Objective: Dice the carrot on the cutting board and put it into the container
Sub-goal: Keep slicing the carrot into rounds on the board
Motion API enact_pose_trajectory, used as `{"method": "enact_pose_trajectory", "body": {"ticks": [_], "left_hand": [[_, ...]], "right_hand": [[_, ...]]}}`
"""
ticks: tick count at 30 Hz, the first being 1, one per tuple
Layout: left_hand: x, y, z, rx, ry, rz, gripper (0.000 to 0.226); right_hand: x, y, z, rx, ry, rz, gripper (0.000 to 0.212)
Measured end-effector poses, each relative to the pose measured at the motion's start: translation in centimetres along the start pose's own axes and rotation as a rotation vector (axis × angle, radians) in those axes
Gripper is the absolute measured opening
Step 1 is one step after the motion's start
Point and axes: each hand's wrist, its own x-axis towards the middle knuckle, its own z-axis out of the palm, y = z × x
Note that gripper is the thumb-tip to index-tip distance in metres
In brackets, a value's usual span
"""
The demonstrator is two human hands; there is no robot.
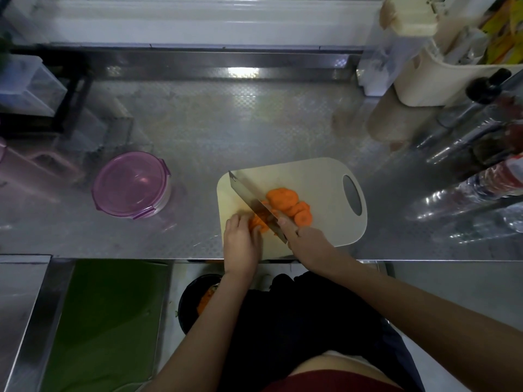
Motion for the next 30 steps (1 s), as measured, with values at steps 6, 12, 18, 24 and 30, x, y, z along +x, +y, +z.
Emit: {"method": "enact_pose_trajectory", "body": {"ticks": [6,12,18,24,30], "left_hand": [[0.4,-0.3,0.0,-0.004,0.048,0.059,0.021],[0.5,-0.2,0.1,0.024,0.06,0.071,0.019],[0.4,-0.1,-0.2,0.043,0.055,0.072,0.018],[0.5,0.1,-0.3,0.068,0.039,0.078,0.018],[0.6,-0.1,-0.5,0.057,0.024,0.079,0.018]], "right_hand": [[0.0,0.1,0.3,-0.093,0.007,0.017,0.057],[0.1,0.3,0.3,-0.091,0.028,-0.009,0.056],[0.0,0.7,0.5,-0.07,0.033,-0.007,0.058],[0.6,1.0,1.0,-0.082,0.033,0.049,0.055],[1.2,1.0,2.1,-0.068,0.064,0.06,0.056]]}}
